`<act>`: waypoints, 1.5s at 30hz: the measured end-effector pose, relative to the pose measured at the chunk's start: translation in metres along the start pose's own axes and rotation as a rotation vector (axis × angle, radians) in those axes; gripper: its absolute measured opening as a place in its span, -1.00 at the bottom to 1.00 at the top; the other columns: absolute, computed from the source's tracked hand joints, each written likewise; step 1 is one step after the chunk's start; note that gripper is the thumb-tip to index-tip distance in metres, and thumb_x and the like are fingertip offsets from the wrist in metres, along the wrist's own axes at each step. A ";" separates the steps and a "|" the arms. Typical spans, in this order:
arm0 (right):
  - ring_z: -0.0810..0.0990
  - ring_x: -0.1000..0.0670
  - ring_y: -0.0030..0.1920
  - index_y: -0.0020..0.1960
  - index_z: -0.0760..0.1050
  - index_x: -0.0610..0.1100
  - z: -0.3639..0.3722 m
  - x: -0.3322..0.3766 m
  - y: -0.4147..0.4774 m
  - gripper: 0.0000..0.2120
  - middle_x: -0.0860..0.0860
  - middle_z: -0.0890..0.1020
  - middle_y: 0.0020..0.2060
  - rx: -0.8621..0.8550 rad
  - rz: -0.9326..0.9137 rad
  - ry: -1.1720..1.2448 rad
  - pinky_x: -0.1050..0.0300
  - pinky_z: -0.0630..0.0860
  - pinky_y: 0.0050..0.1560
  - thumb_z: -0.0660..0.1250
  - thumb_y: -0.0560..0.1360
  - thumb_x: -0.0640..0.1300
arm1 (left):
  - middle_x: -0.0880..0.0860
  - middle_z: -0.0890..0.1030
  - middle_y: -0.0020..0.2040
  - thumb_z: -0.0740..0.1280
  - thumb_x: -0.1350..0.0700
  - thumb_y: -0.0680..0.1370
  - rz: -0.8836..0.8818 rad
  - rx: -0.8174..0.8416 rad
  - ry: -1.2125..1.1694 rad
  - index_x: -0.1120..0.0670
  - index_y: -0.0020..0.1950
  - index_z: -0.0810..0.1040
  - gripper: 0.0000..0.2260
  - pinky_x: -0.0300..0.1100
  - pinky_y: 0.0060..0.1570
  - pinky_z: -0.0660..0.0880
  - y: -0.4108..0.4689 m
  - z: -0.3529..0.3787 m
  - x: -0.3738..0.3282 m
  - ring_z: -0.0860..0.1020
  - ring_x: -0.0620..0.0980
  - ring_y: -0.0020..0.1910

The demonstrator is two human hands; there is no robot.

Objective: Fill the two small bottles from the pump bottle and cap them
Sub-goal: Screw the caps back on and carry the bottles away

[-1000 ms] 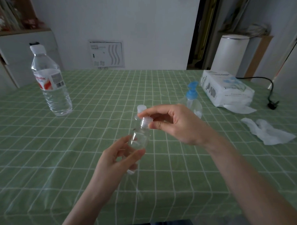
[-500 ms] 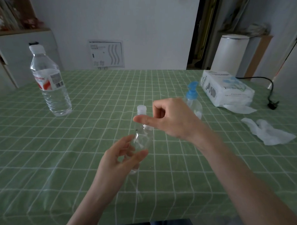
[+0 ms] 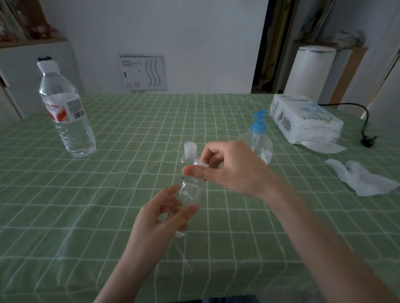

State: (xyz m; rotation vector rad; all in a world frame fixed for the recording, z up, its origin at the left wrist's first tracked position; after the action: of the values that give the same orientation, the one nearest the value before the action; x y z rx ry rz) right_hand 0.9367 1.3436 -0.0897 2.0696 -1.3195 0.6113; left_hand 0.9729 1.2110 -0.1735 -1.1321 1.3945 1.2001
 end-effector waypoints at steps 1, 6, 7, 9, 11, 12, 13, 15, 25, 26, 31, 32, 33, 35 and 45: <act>0.66 0.15 -0.14 0.03 0.56 -0.08 0.003 0.002 -0.001 -0.57 0.05 0.69 -0.12 0.040 -0.014 0.014 0.25 0.59 -0.08 0.39 0.36 0.23 | 0.06 0.66 -0.21 0.43 -0.10 0.20 0.001 -0.002 -0.006 -0.05 0.13 0.54 -0.49 -0.27 -0.33 0.54 0.000 -0.001 0.000 0.64 0.05 -0.29; 0.63 0.23 -0.05 -0.03 0.58 -0.01 0.001 0.001 -0.004 -0.78 0.12 0.69 -0.10 0.051 -0.032 0.089 0.30 0.49 0.11 0.45 0.39 0.07 | 0.02 0.65 -0.23 0.44 -0.12 0.19 0.017 0.004 -0.001 0.03 0.16 0.55 -0.43 -0.26 -0.32 0.54 0.002 -0.002 -0.001 0.64 0.05 -0.29; 0.64 0.20 -0.08 -0.10 0.55 -0.01 -0.001 -0.001 -0.003 -0.74 0.11 0.69 -0.14 0.025 -0.012 0.056 0.35 0.51 0.04 0.46 0.35 0.14 | 0.04 0.65 -0.22 0.44 -0.12 0.19 0.018 0.008 0.003 0.04 0.15 0.55 -0.44 -0.26 -0.32 0.54 0.002 0.000 0.000 0.64 0.06 -0.29; 0.65 0.19 -0.07 -0.07 0.52 0.02 -0.002 -0.004 -0.002 -0.65 0.12 0.69 -0.12 0.026 0.017 0.040 0.38 0.51 0.01 0.44 0.30 0.22 | 0.04 0.65 -0.23 0.44 -0.12 0.19 0.014 0.006 -0.004 0.02 0.14 0.56 -0.45 -0.25 -0.33 0.53 0.001 0.002 0.000 0.63 0.06 -0.30; 0.61 0.24 0.05 0.09 0.52 0.08 -0.001 -0.001 -0.003 -0.60 0.17 0.67 0.00 0.073 -0.008 0.099 0.30 0.47 0.15 0.41 0.31 0.21 | 0.04 0.64 -0.23 0.44 -0.12 0.18 0.012 -0.001 -0.011 0.01 0.13 0.56 -0.46 -0.25 -0.33 0.53 0.001 0.001 0.001 0.63 0.06 -0.31; 0.59 0.26 0.07 0.11 0.53 0.10 0.000 0.002 -0.004 -0.60 0.19 0.66 0.02 0.089 -0.028 0.133 0.26 0.45 0.20 0.39 0.30 0.19 | 0.06 0.64 -0.22 0.45 -0.11 0.18 0.013 0.000 -0.008 0.01 0.13 0.56 -0.46 -0.25 -0.32 0.53 0.001 0.001 0.001 0.63 0.05 -0.30; 0.59 0.28 0.06 0.06 0.56 0.09 0.000 0.004 -0.005 -0.63 0.19 0.66 0.00 0.086 -0.041 0.137 0.27 0.44 0.21 0.38 0.29 0.18 | 0.07 0.64 -0.22 0.45 -0.11 0.19 0.015 0.001 -0.004 -0.01 0.12 0.57 -0.48 -0.25 -0.32 0.54 0.001 0.001 0.001 0.63 0.04 -0.30; 0.60 0.27 -0.04 -0.08 0.57 0.02 -0.002 0.003 -0.005 -0.65 0.16 0.67 -0.11 0.047 -0.037 0.080 0.35 0.46 0.13 0.38 0.27 0.23 | 0.05 0.64 -0.23 0.46 -0.12 0.17 0.021 0.000 -0.003 -0.06 0.07 0.58 -0.51 -0.27 -0.34 0.53 0.001 0.001 0.001 0.62 -0.01 -0.31; 0.61 0.27 -0.35 0.02 0.60 -0.08 0.000 0.003 -0.010 -0.56 0.09 0.70 -0.16 0.069 -0.048 0.048 0.49 0.43 -0.32 0.30 0.37 0.25 | 0.02 0.62 -0.24 0.48 -0.04 0.18 0.012 -0.020 -0.015 -0.16 -0.01 0.59 -0.62 -0.25 -0.32 0.52 0.001 -0.007 0.006 0.61 0.01 -0.26; 0.62 0.25 -0.37 0.04 0.59 -0.09 -0.001 0.003 -0.010 -0.49 0.08 0.70 -0.18 0.068 -0.046 0.079 0.49 0.42 -0.35 0.26 0.35 0.29 | 0.03 0.62 -0.24 0.48 -0.02 0.20 0.013 -0.017 -0.020 -0.16 -0.01 0.60 -0.63 -0.26 -0.33 0.52 0.000 -0.007 0.006 0.61 0.01 -0.28; 0.59 0.29 0.09 0.25 0.50 0.11 0.008 0.001 -0.011 -0.59 0.15 0.67 0.06 0.135 -0.061 0.044 0.43 0.44 0.18 0.40 0.42 0.10 | 0.03 0.64 -0.23 0.47 -0.07 0.18 0.017 -0.025 -0.013 -0.09 0.07 0.57 -0.54 -0.29 -0.34 0.52 0.000 -0.009 0.003 0.63 -0.02 -0.30; 0.61 0.28 0.02 0.15 0.55 0.05 0.008 0.000 -0.010 -0.66 0.14 0.68 0.00 0.109 -0.050 0.028 0.32 0.50 0.17 0.40 0.41 0.11 | 0.04 0.63 -0.23 0.47 -0.07 0.17 0.018 -0.028 -0.006 -0.08 0.08 0.57 -0.52 -0.28 -0.33 0.53 0.000 -0.009 0.003 0.62 -0.01 -0.29; 0.64 0.23 -0.06 0.05 0.58 -0.01 0.005 -0.001 -0.009 -0.67 0.11 0.70 -0.08 0.073 -0.035 0.024 0.21 0.56 0.11 0.38 0.39 0.17 | 0.06 0.63 -0.22 0.48 -0.08 0.17 0.019 -0.028 0.000 -0.07 0.09 0.57 -0.50 -0.26 -0.33 0.53 0.000 -0.009 0.004 0.62 0.00 -0.28; 0.68 0.08 -0.15 0.01 0.57 -0.03 0.002 -0.001 -0.010 -0.57 0.06 0.71 -0.19 0.050 -0.025 0.070 0.13 0.61 0.00 0.31 0.36 0.28 | 0.09 0.62 -0.21 0.48 -0.09 0.15 0.021 -0.027 -0.006 -0.06 0.09 0.58 -0.48 -0.25 -0.33 0.53 -0.001 -0.009 0.004 0.62 0.02 -0.28; 0.66 0.17 -0.12 0.09 0.55 0.00 0.005 0.001 -0.012 -0.57 0.08 0.70 -0.15 0.089 -0.048 0.124 0.21 0.57 0.04 0.35 0.35 0.23 | 0.06 0.62 -0.21 0.49 -0.08 0.14 0.056 -0.041 -0.048 -0.30 -0.10 0.61 -0.65 -0.24 -0.33 0.56 -0.002 -0.008 0.000 0.61 0.02 -0.26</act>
State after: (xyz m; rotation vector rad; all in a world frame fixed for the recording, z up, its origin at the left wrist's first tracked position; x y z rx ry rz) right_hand 0.9479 1.3431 -0.0959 2.0918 -1.1884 0.7763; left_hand 0.9741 1.2031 -0.1728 -1.0919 1.3790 1.2934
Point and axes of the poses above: each hand's wrist, its own y-axis towards the middle knuckle, its own z-axis out of the palm, x = y × z, the point moved 9 cm from there along y, towards the middle knuckle
